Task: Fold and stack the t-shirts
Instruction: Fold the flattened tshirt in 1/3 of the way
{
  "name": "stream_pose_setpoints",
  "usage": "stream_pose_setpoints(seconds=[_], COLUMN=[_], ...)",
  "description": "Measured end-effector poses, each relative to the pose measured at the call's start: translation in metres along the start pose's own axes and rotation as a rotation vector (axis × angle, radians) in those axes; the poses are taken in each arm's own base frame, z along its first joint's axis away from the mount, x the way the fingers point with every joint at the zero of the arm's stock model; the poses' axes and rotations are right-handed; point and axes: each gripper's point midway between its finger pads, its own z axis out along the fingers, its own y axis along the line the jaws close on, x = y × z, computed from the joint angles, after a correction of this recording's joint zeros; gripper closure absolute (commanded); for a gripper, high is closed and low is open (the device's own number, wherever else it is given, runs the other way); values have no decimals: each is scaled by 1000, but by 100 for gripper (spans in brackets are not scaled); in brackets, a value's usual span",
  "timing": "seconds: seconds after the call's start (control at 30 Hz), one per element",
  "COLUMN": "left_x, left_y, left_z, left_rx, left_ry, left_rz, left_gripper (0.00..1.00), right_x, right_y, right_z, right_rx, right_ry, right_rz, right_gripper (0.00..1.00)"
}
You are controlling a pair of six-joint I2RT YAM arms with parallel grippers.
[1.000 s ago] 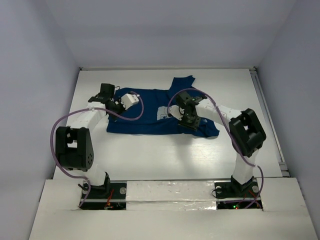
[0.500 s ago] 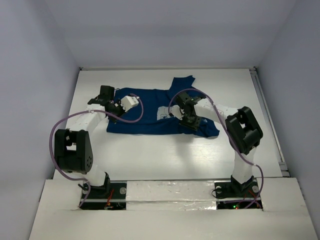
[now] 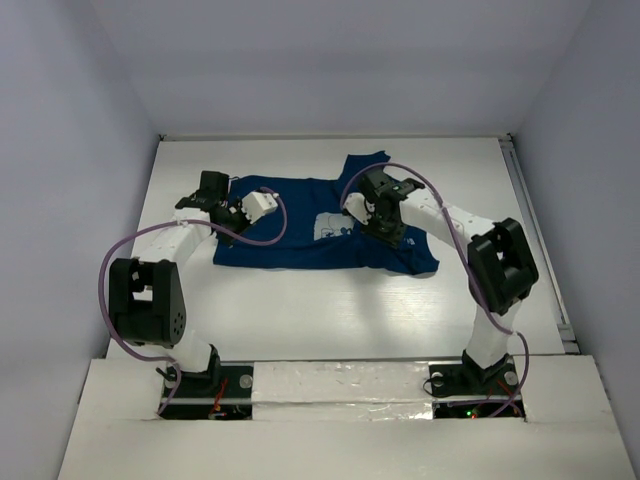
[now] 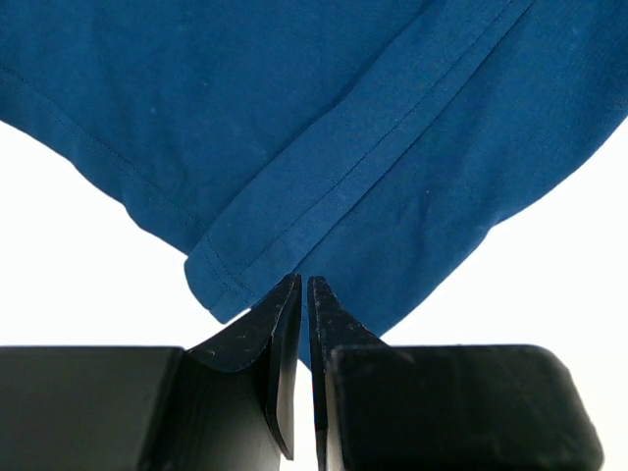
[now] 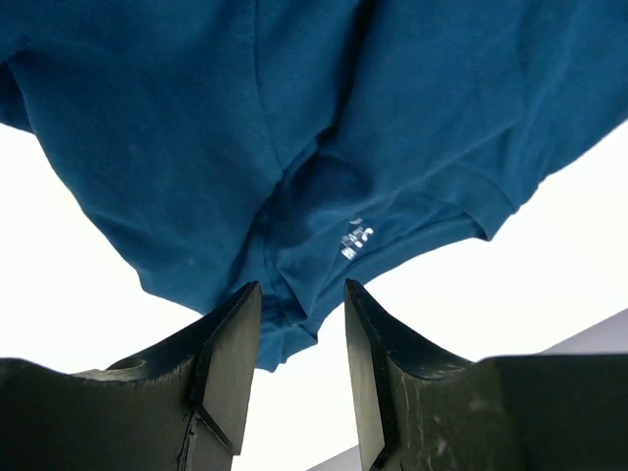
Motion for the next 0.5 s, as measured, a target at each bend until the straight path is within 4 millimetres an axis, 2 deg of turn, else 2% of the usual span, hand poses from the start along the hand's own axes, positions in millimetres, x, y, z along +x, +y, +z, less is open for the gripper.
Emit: stream_pose_setpoints(seconds=[0.3, 0.5], left_x=[1, 1], left_y=[-1, -1], left_z=[0, 0], left_rx=[5, 4], left_ry=[5, 5], left_rz=[-1, -1], left_gripper=[94, 94], right_x=[5, 3], right_y=[9, 9], right_z=[21, 30], right_rx=[-48, -56], right_ry=[42, 53], right_rz=[-5, -8], right_gripper=[55, 63])
